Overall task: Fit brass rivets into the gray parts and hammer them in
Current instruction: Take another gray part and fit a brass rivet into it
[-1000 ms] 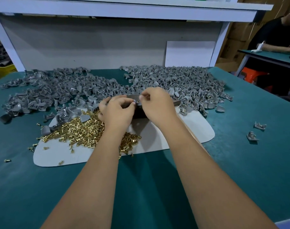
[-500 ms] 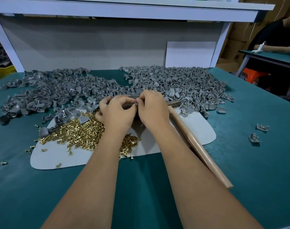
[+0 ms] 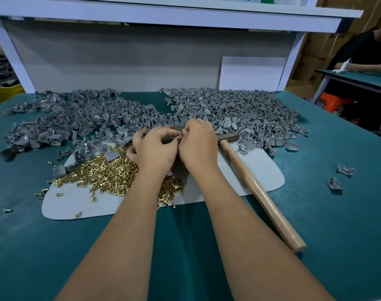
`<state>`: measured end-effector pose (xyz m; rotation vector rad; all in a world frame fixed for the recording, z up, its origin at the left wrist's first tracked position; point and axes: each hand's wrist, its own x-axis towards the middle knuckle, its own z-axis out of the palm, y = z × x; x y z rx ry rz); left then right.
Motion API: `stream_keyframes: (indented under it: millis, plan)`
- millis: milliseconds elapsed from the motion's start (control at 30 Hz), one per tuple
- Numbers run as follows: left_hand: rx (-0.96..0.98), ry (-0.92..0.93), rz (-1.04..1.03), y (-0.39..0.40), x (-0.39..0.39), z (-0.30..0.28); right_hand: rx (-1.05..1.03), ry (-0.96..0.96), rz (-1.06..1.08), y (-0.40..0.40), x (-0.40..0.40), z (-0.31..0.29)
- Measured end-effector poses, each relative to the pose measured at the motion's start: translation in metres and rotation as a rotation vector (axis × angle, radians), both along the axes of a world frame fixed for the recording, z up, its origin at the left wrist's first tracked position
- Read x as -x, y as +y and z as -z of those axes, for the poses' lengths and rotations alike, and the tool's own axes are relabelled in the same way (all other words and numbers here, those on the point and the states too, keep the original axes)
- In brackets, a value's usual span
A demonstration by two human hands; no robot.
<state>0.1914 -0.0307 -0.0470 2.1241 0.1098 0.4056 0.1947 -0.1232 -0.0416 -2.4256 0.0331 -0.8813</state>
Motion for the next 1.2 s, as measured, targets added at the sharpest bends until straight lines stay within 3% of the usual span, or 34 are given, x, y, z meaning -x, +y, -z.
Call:
stream_keyframes:
  millis: [233, 467, 667, 867, 967, 1067, 1133, 1200]
  plan:
    - [-0.005, -0.012, 0.006, -0.001, 0.0, 0.001, -0.061, -0.016, -0.06, -0.005, 0.0, 0.004]
    - [0.012, -0.01, 0.039, -0.001, -0.002, 0.002, -0.551, 0.033, -0.238, -0.028, 0.008, 0.004]
    - [0.009, 0.0, 0.042, -0.001, -0.003, 0.003, -0.533, 0.016, -0.231, -0.029, 0.005, 0.009]
    - [0.023, -0.012, 0.059, 0.0, -0.003, 0.003, -0.367, 0.052, -0.224, -0.027, 0.015, 0.0]
    - [0.031, -0.004, 0.062, 0.001, -0.001, 0.001, -0.16, 0.058, 0.036, -0.041, 0.027, -0.011]
    - [0.031, -0.011, 0.068, 0.0, 0.002, 0.0, 0.12, 0.343, 0.316, -0.061, 0.048, -0.013]
    - [0.027, -0.018, 0.068, 0.0, 0.004, 0.0, 0.254, 0.575, 0.312, -0.064, 0.061, -0.009]
    - [0.017, -0.018, 0.06, -0.001, 0.006, 0.0, 0.309, 0.623, 0.3, -0.065, 0.067, -0.009]
